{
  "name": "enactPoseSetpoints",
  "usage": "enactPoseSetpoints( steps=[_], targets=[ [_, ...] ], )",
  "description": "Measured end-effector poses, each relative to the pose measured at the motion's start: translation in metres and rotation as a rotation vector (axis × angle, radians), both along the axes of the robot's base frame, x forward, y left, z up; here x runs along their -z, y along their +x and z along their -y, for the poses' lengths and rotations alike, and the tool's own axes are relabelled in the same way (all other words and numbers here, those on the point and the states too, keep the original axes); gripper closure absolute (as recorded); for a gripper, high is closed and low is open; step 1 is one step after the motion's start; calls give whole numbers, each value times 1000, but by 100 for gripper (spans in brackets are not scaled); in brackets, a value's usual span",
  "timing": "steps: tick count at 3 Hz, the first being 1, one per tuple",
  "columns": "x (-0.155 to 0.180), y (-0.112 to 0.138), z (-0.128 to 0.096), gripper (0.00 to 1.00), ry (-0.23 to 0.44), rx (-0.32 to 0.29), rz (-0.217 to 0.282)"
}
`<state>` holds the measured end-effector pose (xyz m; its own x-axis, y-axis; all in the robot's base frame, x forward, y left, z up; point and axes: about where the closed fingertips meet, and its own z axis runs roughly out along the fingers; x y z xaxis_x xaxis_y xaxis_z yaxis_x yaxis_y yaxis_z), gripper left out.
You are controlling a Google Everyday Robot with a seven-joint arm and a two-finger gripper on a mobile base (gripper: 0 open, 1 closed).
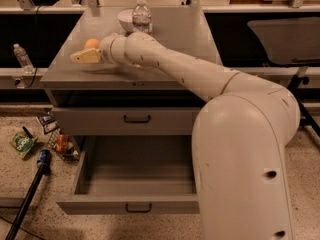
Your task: Place orange into middle drawer
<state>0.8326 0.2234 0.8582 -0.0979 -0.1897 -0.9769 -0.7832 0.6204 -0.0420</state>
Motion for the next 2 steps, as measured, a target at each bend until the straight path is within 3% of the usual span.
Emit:
enactPoseSetpoints(
  steps=[2],
  targets=[
    [6, 14, -10, 41, 5, -15, 2]
  ],
)
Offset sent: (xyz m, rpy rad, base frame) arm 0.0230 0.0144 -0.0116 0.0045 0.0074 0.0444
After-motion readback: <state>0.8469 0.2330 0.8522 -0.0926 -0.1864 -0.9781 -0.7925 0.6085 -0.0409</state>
